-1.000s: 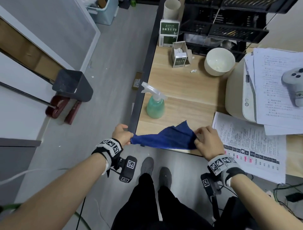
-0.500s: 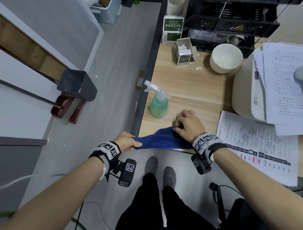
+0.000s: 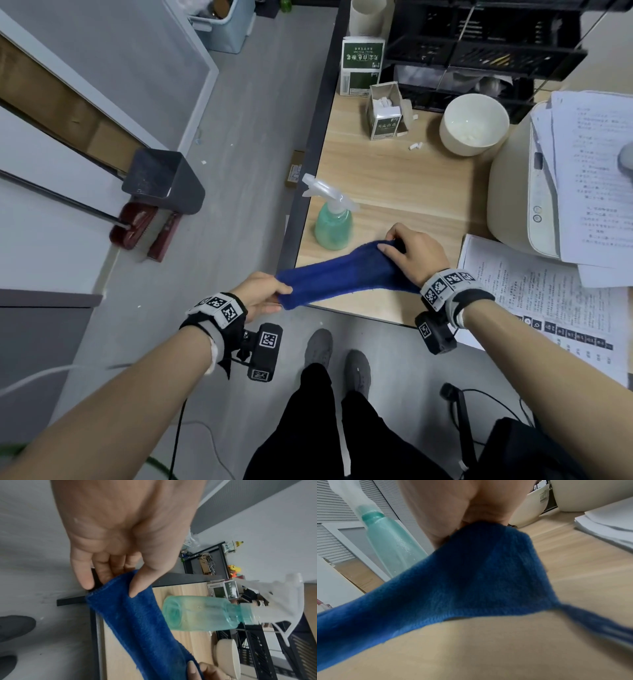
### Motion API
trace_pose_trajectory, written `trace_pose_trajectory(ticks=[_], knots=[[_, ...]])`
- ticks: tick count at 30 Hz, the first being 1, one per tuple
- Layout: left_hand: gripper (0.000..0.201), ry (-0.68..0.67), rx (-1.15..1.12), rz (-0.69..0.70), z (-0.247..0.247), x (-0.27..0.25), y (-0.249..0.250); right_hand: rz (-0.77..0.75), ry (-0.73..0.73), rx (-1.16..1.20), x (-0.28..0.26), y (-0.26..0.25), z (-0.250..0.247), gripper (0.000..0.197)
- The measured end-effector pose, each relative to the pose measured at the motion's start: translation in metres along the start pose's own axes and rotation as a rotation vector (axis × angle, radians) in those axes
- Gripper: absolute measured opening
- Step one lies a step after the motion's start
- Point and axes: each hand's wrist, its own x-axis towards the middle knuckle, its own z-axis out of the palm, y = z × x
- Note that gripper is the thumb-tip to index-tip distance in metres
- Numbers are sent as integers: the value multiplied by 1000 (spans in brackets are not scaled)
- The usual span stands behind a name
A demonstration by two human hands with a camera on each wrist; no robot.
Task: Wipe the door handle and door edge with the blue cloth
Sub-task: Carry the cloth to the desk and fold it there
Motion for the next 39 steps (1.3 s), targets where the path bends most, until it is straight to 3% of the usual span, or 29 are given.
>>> trace_pose_trajectory(ticks=[3,7,10,15,20,25,28,31,35,39], knots=[[33,-10,-142,49,2,-4,5,17,25,-21,3,1,4,17],[41,-18,-245,151,4,-8,7,76,-68,-79,-3,4,8,21],[35,-40,-175,157,9,-11,5,102,-88,-90,-10,7,4,24],[26,-53,55,52,12,-7,2,128,-6,-99,-4,13,-4,29],[13,-56,173,-18,13,-7,1,55,69,-31,8,9,-1,26],[8,-69,106,-10,18,-8,-6,-75,262,-47,-11,-1,8,22],[13,-80,-53,78,25,-10,-7,-110,104,67,-38,-5,24,19],[28,-109,-138,177,33,-18,-2,-86,-62,-19,-55,4,44,34],[40,-160,-286,241,32,-28,3,-3,-60,55,-61,16,43,77],[41,-126,-332,225,28,-30,-1,0,-107,18,-67,23,36,98]])
